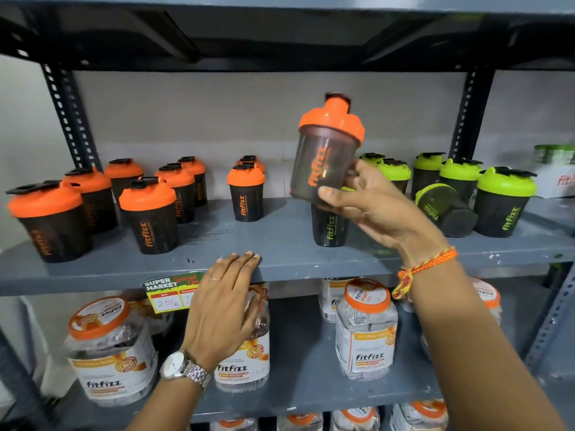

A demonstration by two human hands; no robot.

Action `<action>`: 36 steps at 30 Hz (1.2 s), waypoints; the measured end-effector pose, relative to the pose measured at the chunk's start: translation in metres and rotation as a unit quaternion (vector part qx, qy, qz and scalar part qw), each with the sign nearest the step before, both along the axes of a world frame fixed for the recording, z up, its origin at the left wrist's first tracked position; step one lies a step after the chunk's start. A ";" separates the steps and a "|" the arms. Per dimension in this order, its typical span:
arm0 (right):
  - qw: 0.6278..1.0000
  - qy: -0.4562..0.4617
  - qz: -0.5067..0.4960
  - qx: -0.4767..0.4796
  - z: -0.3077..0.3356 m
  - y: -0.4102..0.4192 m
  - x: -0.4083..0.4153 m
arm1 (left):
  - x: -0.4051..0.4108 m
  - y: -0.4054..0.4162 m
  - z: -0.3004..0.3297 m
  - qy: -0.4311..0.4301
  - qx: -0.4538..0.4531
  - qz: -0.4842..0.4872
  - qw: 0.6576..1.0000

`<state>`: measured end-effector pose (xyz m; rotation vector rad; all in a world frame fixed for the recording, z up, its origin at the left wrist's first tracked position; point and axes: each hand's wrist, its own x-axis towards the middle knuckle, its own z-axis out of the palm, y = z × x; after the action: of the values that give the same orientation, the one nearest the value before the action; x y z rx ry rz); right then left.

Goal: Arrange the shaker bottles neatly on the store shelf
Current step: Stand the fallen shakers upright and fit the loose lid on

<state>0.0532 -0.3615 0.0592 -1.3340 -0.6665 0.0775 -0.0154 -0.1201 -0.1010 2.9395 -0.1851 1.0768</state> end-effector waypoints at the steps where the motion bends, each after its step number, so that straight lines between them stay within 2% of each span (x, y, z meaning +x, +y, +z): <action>1: 1.000 -0.004 0.004 -0.023 -0.002 0.009 0.002 | -0.002 0.001 -0.001 0.001 0.001 0.000 1.000; 6: 0.992 -0.046 0.028 -0.114 -0.023 0.063 0.020 | -0.004 0.001 0.000 0.016 -0.012 -0.002 1.000; 11: 0.983 -0.038 0.057 -0.172 -0.037 0.102 0.049 | -0.006 -0.003 -0.001 0.020 -0.047 -0.009 0.999; 28: 0.957 -0.047 0.103 -0.266 -0.068 0.129 0.092 | -0.001 -0.008 -0.004 0.006 -0.105 -0.020 0.994; 36: 0.960 -0.035 0.096 -0.261 -0.071 0.126 0.092 | -0.002 -0.010 -0.004 0.011 -0.105 -0.009 0.994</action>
<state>0.1452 -0.2355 -0.0120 -1.7793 -0.8729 0.3862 -0.0174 -0.1305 -0.1054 2.7567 -0.0905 0.9937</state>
